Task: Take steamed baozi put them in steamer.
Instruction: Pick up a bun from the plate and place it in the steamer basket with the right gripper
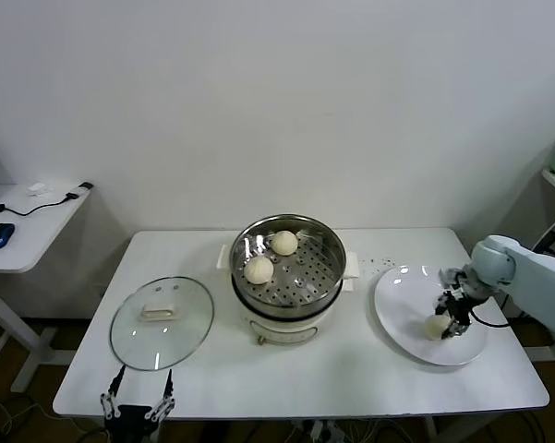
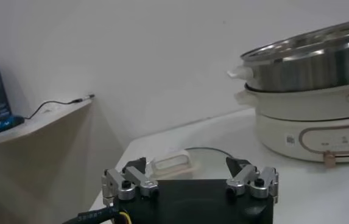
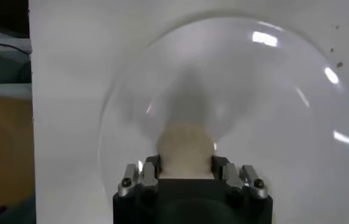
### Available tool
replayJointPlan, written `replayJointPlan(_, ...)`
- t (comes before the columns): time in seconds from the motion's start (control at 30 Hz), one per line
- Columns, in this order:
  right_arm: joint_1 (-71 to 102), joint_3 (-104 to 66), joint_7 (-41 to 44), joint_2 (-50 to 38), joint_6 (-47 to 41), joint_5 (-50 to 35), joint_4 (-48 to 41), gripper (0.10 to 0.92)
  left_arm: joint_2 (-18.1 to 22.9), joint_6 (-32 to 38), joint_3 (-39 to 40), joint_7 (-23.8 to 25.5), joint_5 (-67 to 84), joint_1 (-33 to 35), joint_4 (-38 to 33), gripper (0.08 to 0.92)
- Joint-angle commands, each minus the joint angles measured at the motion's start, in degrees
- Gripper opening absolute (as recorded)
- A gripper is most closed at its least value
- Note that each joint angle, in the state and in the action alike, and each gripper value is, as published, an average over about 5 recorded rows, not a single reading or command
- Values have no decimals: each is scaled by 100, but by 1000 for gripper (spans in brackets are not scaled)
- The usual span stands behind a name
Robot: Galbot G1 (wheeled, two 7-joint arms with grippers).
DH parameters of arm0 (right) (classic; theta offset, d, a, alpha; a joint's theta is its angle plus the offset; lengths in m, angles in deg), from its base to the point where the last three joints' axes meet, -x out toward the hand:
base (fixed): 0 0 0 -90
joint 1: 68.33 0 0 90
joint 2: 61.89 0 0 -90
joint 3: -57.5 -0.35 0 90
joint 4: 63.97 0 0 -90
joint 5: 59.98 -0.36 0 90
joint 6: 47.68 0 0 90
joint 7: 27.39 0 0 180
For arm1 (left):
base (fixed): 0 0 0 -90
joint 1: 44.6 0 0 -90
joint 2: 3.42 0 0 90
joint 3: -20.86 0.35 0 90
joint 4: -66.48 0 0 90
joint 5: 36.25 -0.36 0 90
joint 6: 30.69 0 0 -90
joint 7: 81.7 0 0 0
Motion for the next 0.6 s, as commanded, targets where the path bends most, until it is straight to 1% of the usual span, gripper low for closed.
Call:
replayJointPlan(0.03, -2100, 1139, 614, 645, 1662, -118, -64, 557, -28, 6, -1, 1, 11, 8, 15, 823)
replayJointPlan(0.17, -3311, 1743, 815, 1435, 2927, 134, -226, 555, -23, 7, 3, 1, 6, 16, 12, 823)
replayJointPlan(0.27, -3828, 1857, 840, 1984, 3770, 398, -246, 559, -16, 9, 2, 1, 3, 21, 10, 823)
replayJointPlan(0.43, -4050, 1663, 792, 2753, 4418, 691, -90, 560, -8, 7, 7, 1, -8, 20, 26, 823)
replayJointPlan(0.6, -3748, 1254, 599, 3415, 4804, 1326, 257, 561, 3, 14, 43, -1, -74, -6, 69, 823)
